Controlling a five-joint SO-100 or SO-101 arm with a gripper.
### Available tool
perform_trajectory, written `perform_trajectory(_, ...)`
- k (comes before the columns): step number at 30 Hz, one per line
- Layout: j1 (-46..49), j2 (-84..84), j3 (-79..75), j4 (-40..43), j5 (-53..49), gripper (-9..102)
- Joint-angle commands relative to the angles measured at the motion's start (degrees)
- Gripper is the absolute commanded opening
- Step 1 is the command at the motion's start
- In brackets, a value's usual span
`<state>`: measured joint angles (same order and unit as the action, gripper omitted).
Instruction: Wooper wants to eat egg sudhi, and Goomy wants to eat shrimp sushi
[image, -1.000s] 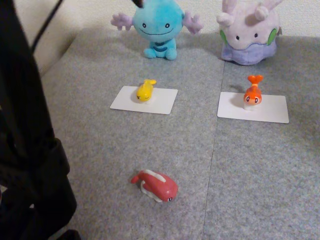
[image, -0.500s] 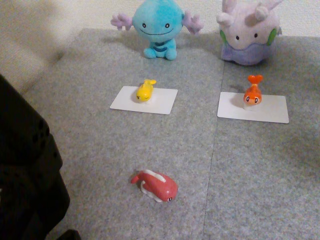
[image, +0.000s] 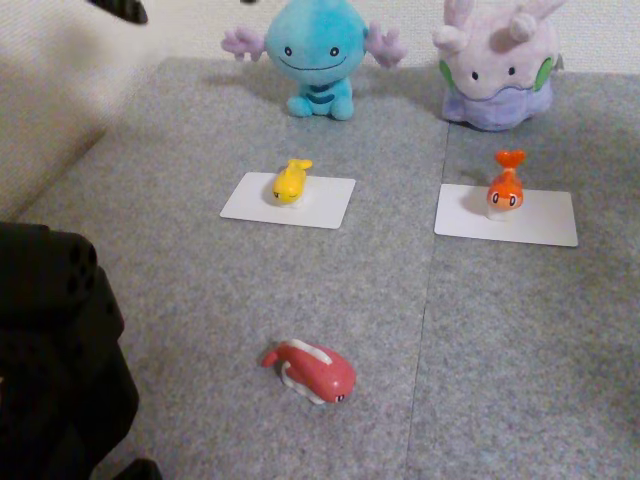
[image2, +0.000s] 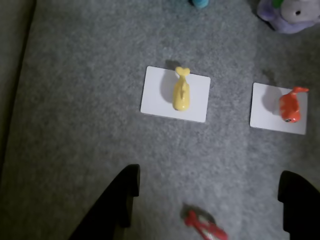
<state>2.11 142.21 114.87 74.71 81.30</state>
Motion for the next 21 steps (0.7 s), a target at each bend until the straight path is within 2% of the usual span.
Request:
perform_trajectory(1,0.1,4.5,6.2,-6.2,1.8,32)
perform_trajectory(12,0.1,7.1,27.9,-25.8,5.7,32)
perform_trajectory(16,0.1,7.1,33.7,-30.2,5.7,32)
perform_trajectory(21,0.0,7.2,36.7,-31.1,5.7,32)
